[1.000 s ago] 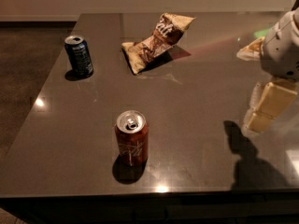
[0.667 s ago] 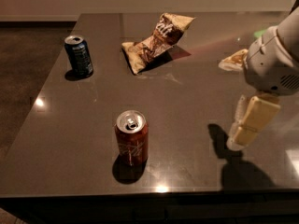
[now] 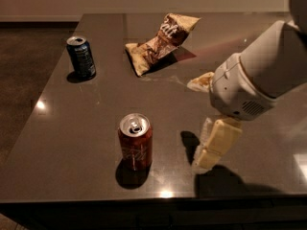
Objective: Move coke can near brown chip bag
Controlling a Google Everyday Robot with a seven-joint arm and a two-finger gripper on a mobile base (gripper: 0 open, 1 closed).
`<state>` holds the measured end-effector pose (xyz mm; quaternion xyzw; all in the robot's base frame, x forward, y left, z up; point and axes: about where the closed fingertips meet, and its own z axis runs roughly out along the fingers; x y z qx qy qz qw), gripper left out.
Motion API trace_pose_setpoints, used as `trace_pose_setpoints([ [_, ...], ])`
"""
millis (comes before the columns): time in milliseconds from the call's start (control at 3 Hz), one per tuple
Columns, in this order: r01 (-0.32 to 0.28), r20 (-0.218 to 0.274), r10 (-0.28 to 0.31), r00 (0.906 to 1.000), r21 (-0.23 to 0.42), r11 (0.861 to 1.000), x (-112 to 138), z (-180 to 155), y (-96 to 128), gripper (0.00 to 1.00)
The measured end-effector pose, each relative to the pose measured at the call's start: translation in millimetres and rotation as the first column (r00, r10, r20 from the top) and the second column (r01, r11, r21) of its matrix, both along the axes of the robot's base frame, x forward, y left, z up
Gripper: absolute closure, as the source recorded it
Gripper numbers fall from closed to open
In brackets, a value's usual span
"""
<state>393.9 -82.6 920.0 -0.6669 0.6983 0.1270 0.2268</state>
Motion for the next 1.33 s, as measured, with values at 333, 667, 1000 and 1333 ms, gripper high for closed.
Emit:
trace_pose_setpoints([
  [333, 0.015, -0.029, -0.012, 0.9995, 0.085, 0.996, -1.8, -8.4, 29.5, 0.0],
  [667, 0.027, -0.043, -0.021, 0.9988, 0.155, 0.988, -3.1, -12.8, 50.9, 0.0],
  [1000, 0.023, -0.044, -0.013, 0.999, 0.227, 0.974, -8.5, -16.8, 70.9, 0.0],
  [1333, 0.006, -0.037, 0.004, 0.9993, 0.285, 0.959, -12.8, -21.5, 92.0, 0.0],
])
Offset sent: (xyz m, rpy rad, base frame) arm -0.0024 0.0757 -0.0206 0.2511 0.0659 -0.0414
